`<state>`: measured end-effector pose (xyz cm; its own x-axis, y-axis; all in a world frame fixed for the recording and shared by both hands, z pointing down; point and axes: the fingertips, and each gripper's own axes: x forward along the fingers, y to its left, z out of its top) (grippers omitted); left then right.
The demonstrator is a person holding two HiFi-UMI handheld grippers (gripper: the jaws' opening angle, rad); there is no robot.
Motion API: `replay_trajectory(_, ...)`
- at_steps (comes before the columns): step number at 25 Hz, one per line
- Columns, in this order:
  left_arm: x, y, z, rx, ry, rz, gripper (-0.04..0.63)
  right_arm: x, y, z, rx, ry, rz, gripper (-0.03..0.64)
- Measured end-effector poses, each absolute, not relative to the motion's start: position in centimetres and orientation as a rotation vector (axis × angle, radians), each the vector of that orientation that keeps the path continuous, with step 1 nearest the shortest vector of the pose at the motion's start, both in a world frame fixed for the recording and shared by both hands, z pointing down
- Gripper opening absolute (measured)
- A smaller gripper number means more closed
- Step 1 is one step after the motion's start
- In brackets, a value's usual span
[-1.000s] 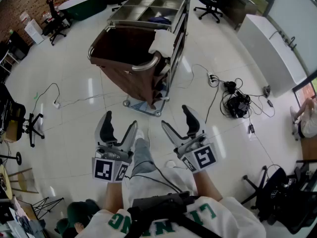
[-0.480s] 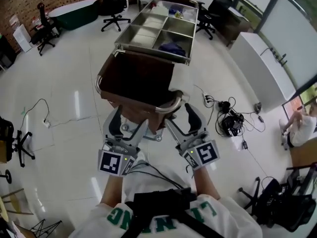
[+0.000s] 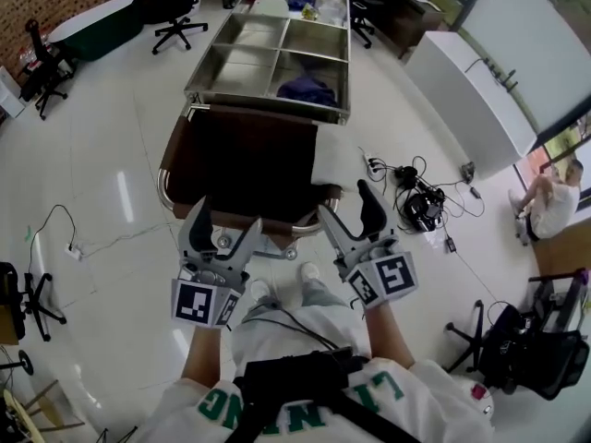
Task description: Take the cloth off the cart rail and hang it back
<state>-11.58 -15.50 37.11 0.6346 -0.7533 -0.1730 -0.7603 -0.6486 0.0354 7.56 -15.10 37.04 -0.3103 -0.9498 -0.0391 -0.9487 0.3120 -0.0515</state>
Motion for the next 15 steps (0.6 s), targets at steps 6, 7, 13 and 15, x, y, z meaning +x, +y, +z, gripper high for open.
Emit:
replay_trajectory(6, -9.2, -18.0, 36.7, -2.775, 1.346, 0.256, 0.347, 12.3, -21.1, 39.7, -1.865, 2.574, -0.174, 0.426)
replay_trajectory(7, -8.8, -18.5, 36.6, -2.768, 1.342, 0.242, 0.347, 13.1, -22.6, 40.7, -1.889, 2.610, -0.200, 0.435)
replay_trajectory(13, -7.2, -20.5, 36.3, -2.743, 1.356, 0.203, 0.347, 14.6, -29.3, 49.3, -1.885, 2.844, -0.601, 0.448)
replay_trajectory(15, -6.5, -20.9, 36.2, -2.743, 1.356, 0.198, 0.347, 14.2, -29.6, 51.5, -1.837, 2.893, -0.747, 0.443)
